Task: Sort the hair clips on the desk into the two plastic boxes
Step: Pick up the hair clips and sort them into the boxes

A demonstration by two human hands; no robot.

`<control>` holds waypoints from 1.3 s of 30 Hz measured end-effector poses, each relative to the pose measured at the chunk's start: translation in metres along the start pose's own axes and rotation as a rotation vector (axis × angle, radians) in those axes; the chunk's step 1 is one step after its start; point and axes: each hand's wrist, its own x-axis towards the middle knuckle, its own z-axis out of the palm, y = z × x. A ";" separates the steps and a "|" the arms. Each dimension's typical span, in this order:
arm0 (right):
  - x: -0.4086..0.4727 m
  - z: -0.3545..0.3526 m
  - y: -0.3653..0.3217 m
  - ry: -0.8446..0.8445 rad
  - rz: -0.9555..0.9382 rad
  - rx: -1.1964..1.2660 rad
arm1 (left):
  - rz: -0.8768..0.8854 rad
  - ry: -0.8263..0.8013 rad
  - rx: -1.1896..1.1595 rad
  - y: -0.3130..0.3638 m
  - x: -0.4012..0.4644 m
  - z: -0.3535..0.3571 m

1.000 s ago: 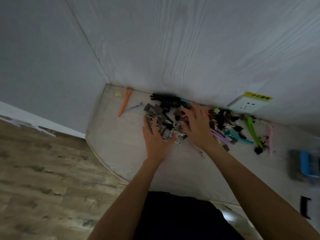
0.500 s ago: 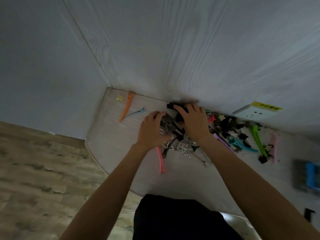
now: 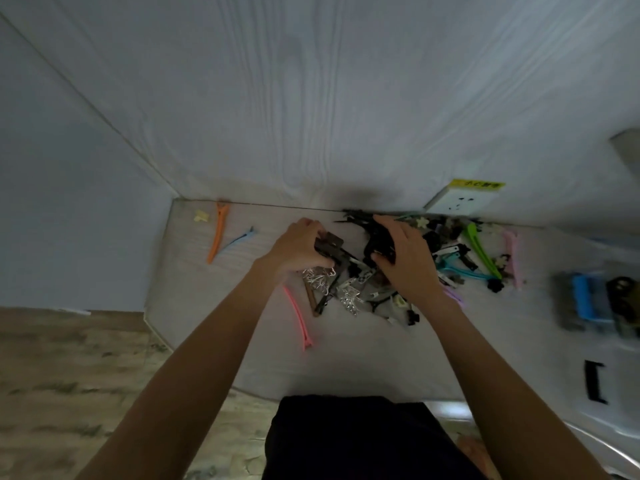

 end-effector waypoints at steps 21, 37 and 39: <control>-0.065 -0.027 0.038 -0.016 0.345 0.165 | -0.036 0.442 -0.015 0.044 -0.040 -0.010; -0.174 -0.190 0.179 0.545 0.660 0.461 | 0.313 0.031 -0.485 0.315 -0.004 0.166; -0.184 -0.207 0.201 0.558 0.701 0.431 | 0.418 0.089 -0.311 0.342 0.008 0.191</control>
